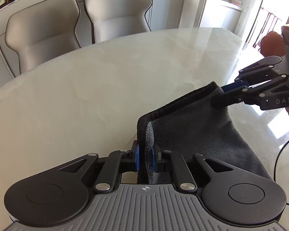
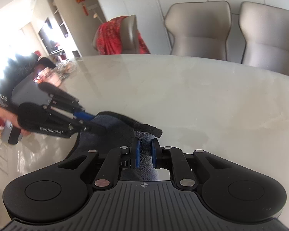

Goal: Fold towel
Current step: 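Lift the towel end with both tools and fold it over onto the rest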

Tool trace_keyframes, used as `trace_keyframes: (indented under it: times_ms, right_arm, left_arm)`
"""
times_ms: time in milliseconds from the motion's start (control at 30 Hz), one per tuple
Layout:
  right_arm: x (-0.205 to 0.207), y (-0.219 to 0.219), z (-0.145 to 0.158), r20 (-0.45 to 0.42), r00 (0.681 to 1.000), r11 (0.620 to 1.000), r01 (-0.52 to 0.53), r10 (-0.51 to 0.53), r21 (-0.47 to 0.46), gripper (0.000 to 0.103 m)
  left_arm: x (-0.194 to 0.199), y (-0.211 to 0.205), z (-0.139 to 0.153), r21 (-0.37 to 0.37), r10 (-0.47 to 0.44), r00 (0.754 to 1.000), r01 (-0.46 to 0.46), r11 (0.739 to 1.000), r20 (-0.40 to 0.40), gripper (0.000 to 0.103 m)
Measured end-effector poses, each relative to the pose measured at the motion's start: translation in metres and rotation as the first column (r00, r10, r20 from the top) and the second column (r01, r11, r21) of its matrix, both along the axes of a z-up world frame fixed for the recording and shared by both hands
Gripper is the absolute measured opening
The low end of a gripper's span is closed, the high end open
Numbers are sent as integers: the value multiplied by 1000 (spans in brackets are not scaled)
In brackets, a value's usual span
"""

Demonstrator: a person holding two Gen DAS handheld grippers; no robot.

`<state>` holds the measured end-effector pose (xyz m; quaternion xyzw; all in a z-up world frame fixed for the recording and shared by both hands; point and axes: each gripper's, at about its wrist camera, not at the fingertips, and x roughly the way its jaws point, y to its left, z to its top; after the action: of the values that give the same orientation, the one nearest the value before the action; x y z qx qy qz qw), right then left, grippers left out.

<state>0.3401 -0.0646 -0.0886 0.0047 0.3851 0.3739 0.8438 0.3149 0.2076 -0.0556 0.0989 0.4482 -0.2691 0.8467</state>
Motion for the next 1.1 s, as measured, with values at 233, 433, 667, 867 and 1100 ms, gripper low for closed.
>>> trace_keyframes:
  times_ms: [233,433,667,867,1100]
  right_arm:
    - [-47,5,32,65,991,993,-113,115,-26,12]
    - [-93,5,39,64,977,976,-196,202,-91,12]
    - [-147,10,20,-5,958,945,-283,286,-165,13]
    - [-162,19,7,-75,957,932,-290,280,-216,18]
    - [-169,-4,19,-57,975,962,-220,213,-164,30]
  left_arm:
    - [-38,16,30,-41,-45,999,46,998,16,11]
    - [-86,24,34,-57,-89,996,88,994,-6,11]
    - [-143,25,11,1,-150,987,150,989,-55,14]
    - [-156,15,1,67,-176,983,179,982,-52,17]
    - [-164,30,7,90,-191,981,194,977,-41,26]
